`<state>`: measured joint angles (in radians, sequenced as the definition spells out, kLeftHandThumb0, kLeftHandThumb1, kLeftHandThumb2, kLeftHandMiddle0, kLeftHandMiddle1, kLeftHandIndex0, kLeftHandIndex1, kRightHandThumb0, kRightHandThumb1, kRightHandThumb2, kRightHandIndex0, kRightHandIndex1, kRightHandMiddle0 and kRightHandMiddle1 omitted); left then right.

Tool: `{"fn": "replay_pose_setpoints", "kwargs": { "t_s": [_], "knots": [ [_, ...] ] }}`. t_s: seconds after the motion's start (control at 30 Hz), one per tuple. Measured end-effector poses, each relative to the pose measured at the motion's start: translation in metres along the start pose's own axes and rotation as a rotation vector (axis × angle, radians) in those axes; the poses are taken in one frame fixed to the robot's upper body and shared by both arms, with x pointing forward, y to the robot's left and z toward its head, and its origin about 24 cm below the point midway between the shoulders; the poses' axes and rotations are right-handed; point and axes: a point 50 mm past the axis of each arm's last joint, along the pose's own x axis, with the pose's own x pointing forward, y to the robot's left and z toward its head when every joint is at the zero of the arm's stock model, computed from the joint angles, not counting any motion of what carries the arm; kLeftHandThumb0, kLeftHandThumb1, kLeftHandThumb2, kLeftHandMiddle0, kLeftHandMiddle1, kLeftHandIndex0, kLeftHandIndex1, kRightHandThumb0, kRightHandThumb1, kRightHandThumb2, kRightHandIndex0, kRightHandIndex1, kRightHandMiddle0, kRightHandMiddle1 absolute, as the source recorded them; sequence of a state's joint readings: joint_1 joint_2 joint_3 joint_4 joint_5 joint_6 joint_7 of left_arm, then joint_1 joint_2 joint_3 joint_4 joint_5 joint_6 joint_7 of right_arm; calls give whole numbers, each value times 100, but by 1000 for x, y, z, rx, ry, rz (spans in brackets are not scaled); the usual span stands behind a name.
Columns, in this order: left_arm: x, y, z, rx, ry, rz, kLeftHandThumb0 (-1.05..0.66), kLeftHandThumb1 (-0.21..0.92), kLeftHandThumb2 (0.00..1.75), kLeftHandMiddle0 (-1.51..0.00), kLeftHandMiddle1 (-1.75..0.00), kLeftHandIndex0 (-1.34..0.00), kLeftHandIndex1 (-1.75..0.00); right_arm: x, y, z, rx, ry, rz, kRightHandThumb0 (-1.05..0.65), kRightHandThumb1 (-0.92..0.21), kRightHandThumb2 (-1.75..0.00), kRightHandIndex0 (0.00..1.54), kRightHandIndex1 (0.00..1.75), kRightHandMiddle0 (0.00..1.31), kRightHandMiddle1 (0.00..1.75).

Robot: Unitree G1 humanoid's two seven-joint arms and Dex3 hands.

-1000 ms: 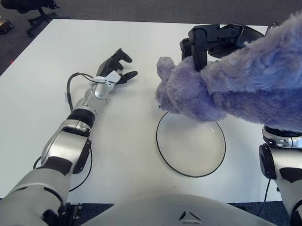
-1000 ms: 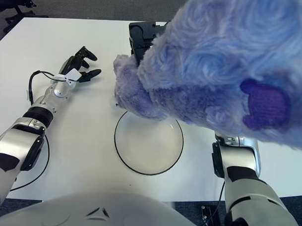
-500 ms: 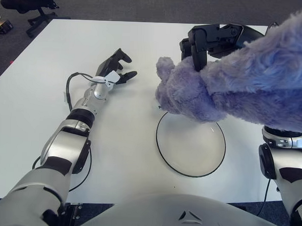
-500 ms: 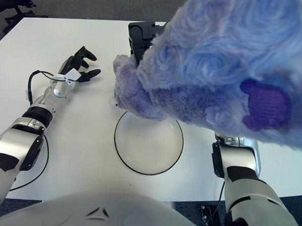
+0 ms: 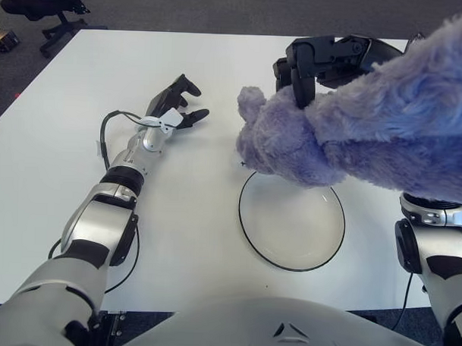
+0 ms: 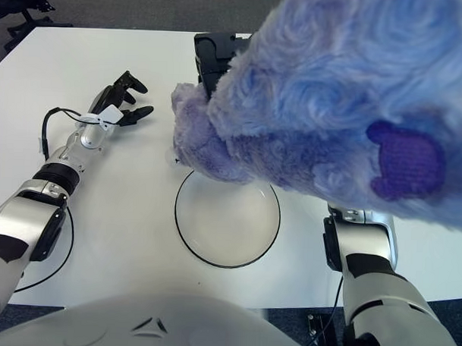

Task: Put the doll into the plate.

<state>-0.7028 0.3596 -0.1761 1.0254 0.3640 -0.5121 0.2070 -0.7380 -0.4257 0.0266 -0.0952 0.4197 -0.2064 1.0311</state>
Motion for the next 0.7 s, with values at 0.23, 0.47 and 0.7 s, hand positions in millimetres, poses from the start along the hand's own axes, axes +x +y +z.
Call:
{"fn": "replay_pose_setpoints", "kwargs": {
  "t_s": [0.23, 0.47, 0.7],
  "knots": [
    [0, 0, 0, -1, -2, 0, -1, 92, 34, -45, -150, -27, -146, -15, 0, -17, -161, 61, -16, -1, -91, -25, 60, 136, 37, 133],
    [0, 2, -2, -1, -3, -6, -1, 92, 35, -43, -153, -27, -145, -36, 3, -33, -311, 148, 19, -1, -92, -21, 62, 131, 39, 133],
    [1, 7, -5, 8, 13, -3, -1, 92, 35, -42, -154, -27, -145, -47, 2, -39, -349, 181, 30, -1, -92, -21, 62, 130, 39, 133]
  ]
}}
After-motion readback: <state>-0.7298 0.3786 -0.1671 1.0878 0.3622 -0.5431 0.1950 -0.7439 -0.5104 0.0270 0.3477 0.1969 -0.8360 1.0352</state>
